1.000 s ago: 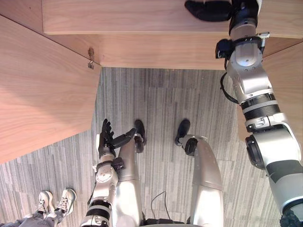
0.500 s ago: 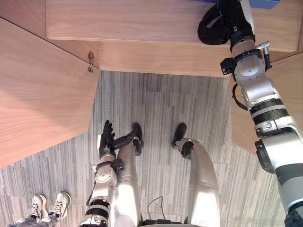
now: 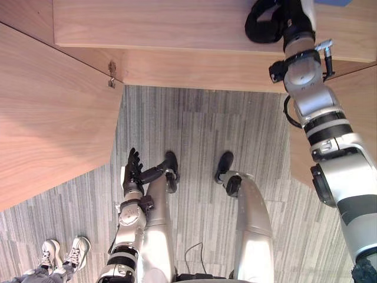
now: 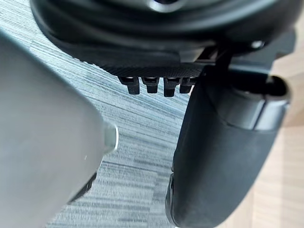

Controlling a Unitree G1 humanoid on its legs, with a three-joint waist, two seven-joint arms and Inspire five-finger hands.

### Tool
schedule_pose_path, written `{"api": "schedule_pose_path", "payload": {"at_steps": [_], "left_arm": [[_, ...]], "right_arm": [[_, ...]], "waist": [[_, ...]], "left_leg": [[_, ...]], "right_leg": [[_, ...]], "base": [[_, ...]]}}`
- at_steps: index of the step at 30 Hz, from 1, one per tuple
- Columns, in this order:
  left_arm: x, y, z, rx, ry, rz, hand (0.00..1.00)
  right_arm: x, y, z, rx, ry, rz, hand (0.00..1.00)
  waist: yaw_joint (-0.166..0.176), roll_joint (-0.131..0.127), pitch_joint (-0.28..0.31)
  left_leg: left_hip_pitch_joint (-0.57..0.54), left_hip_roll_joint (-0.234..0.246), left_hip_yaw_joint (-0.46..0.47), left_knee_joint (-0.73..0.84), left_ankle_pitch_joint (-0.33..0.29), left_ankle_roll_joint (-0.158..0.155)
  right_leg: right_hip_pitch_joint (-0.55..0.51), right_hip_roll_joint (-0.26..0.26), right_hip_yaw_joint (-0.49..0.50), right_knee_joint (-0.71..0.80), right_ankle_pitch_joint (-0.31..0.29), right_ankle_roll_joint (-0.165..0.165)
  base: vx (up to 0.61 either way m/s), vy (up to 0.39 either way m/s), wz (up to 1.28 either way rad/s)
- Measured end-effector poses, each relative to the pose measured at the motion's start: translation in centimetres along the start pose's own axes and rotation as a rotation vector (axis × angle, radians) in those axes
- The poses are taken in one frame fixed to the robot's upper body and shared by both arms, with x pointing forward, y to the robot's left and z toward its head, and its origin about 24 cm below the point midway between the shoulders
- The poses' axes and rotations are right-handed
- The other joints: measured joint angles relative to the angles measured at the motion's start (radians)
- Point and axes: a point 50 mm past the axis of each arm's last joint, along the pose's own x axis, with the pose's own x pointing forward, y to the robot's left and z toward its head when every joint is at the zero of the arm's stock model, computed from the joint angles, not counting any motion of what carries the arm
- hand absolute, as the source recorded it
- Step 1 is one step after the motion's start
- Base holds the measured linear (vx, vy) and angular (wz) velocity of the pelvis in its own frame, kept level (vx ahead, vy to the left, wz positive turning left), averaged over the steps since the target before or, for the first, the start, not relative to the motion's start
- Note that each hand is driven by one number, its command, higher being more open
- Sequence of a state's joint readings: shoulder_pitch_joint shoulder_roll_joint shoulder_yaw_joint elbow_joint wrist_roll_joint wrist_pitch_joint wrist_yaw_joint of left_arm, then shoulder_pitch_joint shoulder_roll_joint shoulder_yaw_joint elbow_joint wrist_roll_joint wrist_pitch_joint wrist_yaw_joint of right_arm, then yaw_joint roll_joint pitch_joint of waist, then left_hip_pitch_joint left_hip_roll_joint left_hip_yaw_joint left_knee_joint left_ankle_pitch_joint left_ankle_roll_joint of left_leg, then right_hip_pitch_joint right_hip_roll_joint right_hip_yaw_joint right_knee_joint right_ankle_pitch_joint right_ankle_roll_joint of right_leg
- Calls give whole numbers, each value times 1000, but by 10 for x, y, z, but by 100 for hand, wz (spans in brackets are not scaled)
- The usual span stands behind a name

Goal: Walk over to the cabinet, pick up the folder, carry it to the office cabinet, place the folder inside the office cabinet, then close the office cabinet door

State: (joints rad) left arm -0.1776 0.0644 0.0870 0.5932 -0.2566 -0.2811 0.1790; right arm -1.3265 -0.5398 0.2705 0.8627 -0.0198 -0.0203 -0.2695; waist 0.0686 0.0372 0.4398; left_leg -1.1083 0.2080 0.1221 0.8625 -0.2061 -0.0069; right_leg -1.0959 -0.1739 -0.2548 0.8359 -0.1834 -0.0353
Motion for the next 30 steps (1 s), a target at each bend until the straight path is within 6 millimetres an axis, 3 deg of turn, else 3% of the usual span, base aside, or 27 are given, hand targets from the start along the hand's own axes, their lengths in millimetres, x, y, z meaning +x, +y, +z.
{"api": "schedule_pose_path", "payload": {"at_steps": [8, 13, 16, 20, 22, 23, 24, 25, 26, 28, 30], "left_arm": [[0, 0, 1, -15, -6, 19, 100], [0, 2, -1, -38, 2, 42, 100], [0, 1, -5, -39, 23, 42, 100], [-6, -5, -23, -45, 112, 43, 100], [-13, -1, -37, -32, 177, 57, 100], [-16, 1, -41, -28, 194, 63, 100], [-23, 7, -49, 0, 224, 71, 100], [-27, 10, -53, 13, 240, 75, 100], [-35, 16, -63, 47, 277, 81, 100], [-43, 20, -74, 79, 333, 82, 100], [-58, 31, -93, 137, 429, 91, 100]], "right_arm": [[1, -5, -1, 124, 34, -56, 0], [7, -28, 11, 248, 13, -176, 0], [-1, -29, 17, 294, -51, -180, 0], [-54, -2, 1, 330, -142, -88, 0], [-112, 27, -21, 406, -131, 2, 0], [-128, 36, -29, 432, -100, 25, 0], [-161, 54, -48, 455, -15, 72, 0], [-178, 63, -58, 463, 45, 92, 0], [-220, 79, -84, 477, 213, 125, 0], [-261, 89, -106, 466, 371, 150, 0], [-321, 104, -137, 436, 626, 196, 0]], "waist": [[-3, 0, 0], [-10, 0, 0], [-18, -1, 1], [-26, -1, 0], [-34, -16, -6], [-37, -25, -11], [-47, -43, -21], [-52, -52, -28], [-59, -69, -44], [-68, -76, -72], [-92, -88, -119]], "left_leg": [[-3, -2, -2, 0, 7, -1], [1, -2, 2, -1, 9, -1], [29, -2, 5, -6, 7, 1], [165, 4, 17, -44, -11, -1], [275, 10, 35, -89, -21, -5], [304, 10, 43, -105, -21, -6], [368, 8, 56, -139, -21, -7], [400, 6, 61, -158, -21, -8], [477, 3, 74, -203, -19, -10], [542, 0, 85, -250, -16, -13], [660, -10, 118, -350, 0, -17]], "right_leg": [[-6, -3, 1, 4, -1, 1], [-3, -3, 2, 5, 3, -4], [25, -3, 2, 1, 3, -4], [163, 12, 3, -62, 5, 3], [268, 30, 10, -121, 9, 16], [293, 32, 15, -135, 10, 18], [349, 38, 20, -168, 13, 23], [379, 40, 22, -186, 15, 26], [451, 48, 27, -233, 21, 34], [514, 59, 32, -289, 35, 42], [624, 77, 51, -406, 71, 54]], "base": [[-42, -7, 1], [-36, -1, 0], [0, 0, 0], [0, 11, -7], [29, 13, -18], [75, 8, -17], [83, 4, -12], [118, 10, -14], [111, 11, -11], [150, 33, -15], [198, 59, -28]]}}
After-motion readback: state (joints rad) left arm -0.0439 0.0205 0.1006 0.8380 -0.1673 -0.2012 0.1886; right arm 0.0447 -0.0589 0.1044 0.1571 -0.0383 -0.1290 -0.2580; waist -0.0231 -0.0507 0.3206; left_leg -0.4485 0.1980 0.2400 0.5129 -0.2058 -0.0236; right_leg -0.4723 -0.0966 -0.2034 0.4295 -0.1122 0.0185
